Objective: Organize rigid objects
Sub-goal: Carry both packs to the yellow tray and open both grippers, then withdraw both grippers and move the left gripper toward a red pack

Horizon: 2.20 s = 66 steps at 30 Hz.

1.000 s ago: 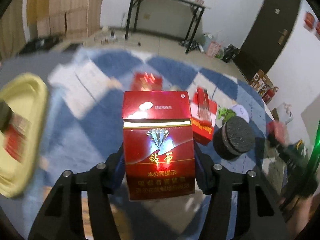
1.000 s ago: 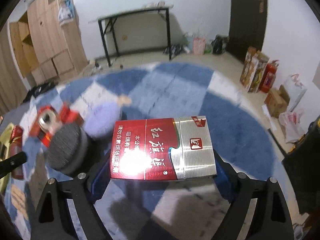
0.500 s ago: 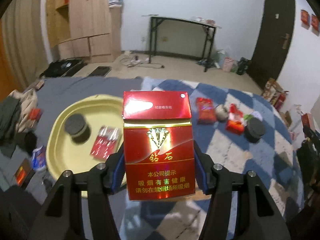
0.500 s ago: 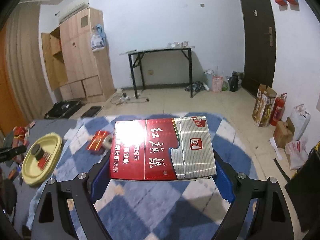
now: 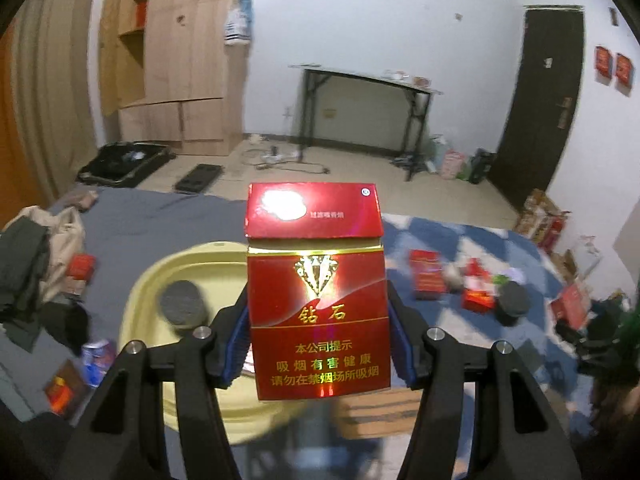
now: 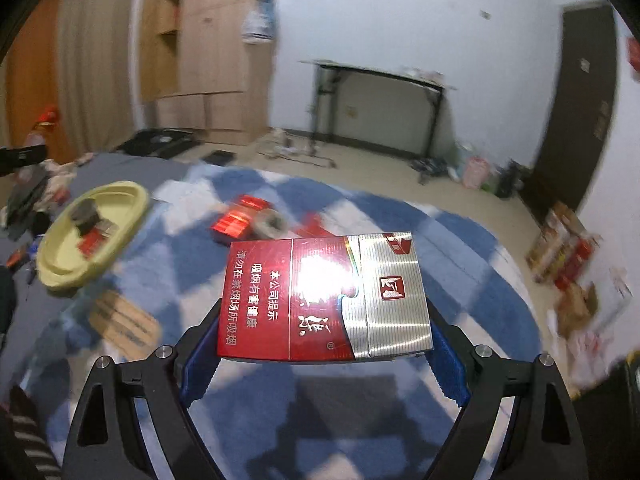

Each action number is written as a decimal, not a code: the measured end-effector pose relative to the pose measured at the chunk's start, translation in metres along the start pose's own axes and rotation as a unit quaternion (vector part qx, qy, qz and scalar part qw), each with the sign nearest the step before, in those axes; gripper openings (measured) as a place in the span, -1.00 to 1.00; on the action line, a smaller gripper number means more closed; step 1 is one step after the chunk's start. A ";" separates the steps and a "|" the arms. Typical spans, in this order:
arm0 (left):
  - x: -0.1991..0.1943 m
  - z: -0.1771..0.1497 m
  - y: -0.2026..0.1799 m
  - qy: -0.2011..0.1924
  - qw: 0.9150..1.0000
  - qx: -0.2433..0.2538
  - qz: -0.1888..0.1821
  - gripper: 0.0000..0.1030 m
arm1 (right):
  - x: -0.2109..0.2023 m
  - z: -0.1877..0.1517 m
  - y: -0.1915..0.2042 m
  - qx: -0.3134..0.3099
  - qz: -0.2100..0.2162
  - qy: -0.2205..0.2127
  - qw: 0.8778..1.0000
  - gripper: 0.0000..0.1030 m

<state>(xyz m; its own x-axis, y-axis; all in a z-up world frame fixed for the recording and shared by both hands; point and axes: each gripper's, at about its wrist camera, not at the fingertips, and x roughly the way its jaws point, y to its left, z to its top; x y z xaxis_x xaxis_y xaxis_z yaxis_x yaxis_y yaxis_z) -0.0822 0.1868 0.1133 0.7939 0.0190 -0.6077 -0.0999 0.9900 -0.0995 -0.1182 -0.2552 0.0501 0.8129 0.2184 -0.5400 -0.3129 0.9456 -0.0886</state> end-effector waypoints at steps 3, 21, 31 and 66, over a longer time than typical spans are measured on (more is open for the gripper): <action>0.013 -0.014 0.041 0.020 1.000 -0.022 0.009 0.16 | 0.014 0.031 0.043 -0.008 0.062 -0.007 0.998 0.73; 0.124 -0.082 0.142 0.183 0.975 -0.117 0.047 0.16 | 0.168 0.077 0.316 -0.282 0.220 0.078 0.931 0.72; 0.142 -0.088 0.154 0.191 0.970 -0.149 0.034 0.17 | 0.208 0.073 0.325 -0.292 0.242 0.091 0.921 0.73; 0.014 -0.054 -0.112 0.082 0.994 -0.032 -0.066 1.00 | -0.071 -0.001 -0.028 0.017 0.008 0.005 1.000 0.99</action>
<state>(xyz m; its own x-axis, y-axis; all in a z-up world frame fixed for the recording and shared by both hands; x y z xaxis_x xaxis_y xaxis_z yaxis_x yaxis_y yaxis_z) -0.0923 0.0690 0.0735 0.6945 -0.1396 -0.7059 -0.0429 0.9712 -0.2343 -0.1678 -0.2976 0.0904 0.8025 0.2321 -0.5497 -0.3095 0.9495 -0.0509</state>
